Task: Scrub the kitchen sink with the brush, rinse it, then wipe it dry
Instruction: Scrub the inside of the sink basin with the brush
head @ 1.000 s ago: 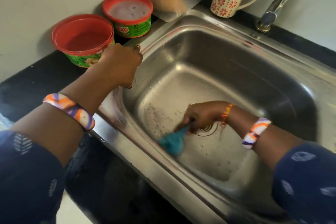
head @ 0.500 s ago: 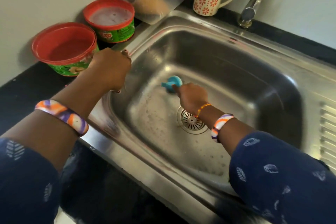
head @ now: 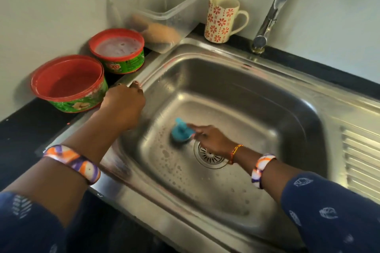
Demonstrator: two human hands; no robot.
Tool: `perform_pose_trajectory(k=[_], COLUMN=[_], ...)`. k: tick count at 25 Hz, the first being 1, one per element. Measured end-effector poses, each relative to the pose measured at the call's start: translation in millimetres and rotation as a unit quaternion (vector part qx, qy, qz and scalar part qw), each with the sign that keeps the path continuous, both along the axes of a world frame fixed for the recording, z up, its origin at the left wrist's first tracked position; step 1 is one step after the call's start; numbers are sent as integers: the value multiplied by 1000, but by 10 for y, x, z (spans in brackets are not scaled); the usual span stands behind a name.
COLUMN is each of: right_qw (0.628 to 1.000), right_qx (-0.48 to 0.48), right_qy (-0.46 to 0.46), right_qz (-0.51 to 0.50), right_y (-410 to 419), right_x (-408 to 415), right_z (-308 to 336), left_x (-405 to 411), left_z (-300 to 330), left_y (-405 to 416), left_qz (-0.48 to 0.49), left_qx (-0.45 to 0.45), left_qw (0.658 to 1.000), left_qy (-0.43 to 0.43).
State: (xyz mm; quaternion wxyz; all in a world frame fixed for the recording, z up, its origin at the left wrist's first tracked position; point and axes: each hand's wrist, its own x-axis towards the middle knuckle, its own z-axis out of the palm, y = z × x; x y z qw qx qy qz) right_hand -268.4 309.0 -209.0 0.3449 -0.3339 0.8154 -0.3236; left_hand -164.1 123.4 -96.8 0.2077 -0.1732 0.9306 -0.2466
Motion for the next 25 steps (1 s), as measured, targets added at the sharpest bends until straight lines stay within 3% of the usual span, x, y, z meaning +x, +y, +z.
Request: perform_pose_trajectory(k=[2,4,6,8,10,12,14,16,17,18,20,22,25], right_qw=[988,977,988,981,997,987,987,982,973,978,999,975,933], right_qx=[46,69,51,66,49,85,95,95,104,86,42,115,268], right_qy=[-76,5,118,175,67,-68,3,161,193,170,-26,-172,-141], right_qz=[128,200,85,-45,-5,122,130,-7,-69,-82,-12,79,196], right_y=[-96,-161,-278,-369,-413,-375,-365,-352,-334,-306,-283,-147,274], right_x=[341,272,16,23,240,428,173,-174,-231,-196,103,420,197], right_z=[10,-20,29,22,8,87,78,92,90,64,37,71,213], left_x=[2,-1,6,19,26,23,14,3,-4,-10,-12,-6,-19], left_z=[28,53,84,112,109,105,112,101,88,78,67,64,93], left_y=[0,1,-7,-2,1,-3,-17,-40,-42,-45,-60,-84,-134], left_qz=[-12,-22,-23,-23,-30,-37,-42,-41,-37,-32,-21,-13,-3], left_qx=[-7,-9,8,21,15,8,12,18,21,24,33,44,61], left_qw=[1000,1000,1000,999,999,999,999,999,999,998,997,995,991], left_qy=[-4,-15,-17,-12,-10,-6,0,16,27,40,70,93,120])
